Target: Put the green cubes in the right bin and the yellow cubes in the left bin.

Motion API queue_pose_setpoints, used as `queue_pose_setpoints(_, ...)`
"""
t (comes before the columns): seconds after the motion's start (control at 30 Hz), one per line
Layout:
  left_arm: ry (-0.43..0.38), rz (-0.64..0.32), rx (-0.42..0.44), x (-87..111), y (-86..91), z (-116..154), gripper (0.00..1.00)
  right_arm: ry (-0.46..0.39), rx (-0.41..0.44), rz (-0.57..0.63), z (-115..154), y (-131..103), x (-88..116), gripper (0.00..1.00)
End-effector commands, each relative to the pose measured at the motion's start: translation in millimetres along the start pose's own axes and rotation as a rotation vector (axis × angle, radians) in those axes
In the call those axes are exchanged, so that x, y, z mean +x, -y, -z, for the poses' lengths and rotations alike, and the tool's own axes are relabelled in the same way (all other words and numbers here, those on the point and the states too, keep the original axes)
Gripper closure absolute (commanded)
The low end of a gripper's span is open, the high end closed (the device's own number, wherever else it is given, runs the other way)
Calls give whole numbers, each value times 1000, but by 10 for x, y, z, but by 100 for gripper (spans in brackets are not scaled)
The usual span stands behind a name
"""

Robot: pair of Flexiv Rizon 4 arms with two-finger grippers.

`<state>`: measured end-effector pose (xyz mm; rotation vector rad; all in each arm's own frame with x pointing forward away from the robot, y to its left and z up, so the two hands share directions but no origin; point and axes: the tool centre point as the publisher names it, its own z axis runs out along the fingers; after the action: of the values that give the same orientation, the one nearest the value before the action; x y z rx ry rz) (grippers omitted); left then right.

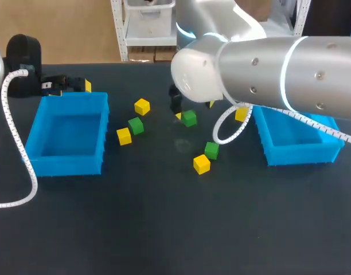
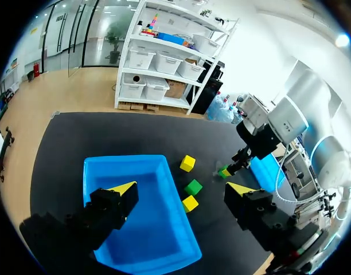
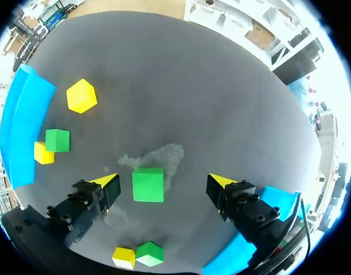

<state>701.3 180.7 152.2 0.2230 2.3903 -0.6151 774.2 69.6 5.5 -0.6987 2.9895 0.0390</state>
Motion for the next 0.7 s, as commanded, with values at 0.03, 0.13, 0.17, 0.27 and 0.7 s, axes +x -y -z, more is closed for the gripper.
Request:
queue_pose_setpoints(0.03, 5, -2, 9, 11, -21, 0, 0, 8, 7, 5, -41, -13, 46, 0)
queue_pose_setpoints(0.13, 5, -2, 9, 11, -21, 0, 0, 8, 14, 7, -62, -16, 58, 0)
queue_pose_setpoints(0.17, 5, -2, 9, 11, -21, 0, 0, 6, 19, 13, -73, -18, 57, 0)
queue_pose_setpoints(0.27, 5, -2, 9, 11, -21, 0, 0, 4, 25, 15, -106, -26, 68, 0)
queue_pose_setpoints(0.7, 5, -2, 9, 11, -21, 0, 0, 1, 34, 6, -186, -30, 81, 75)
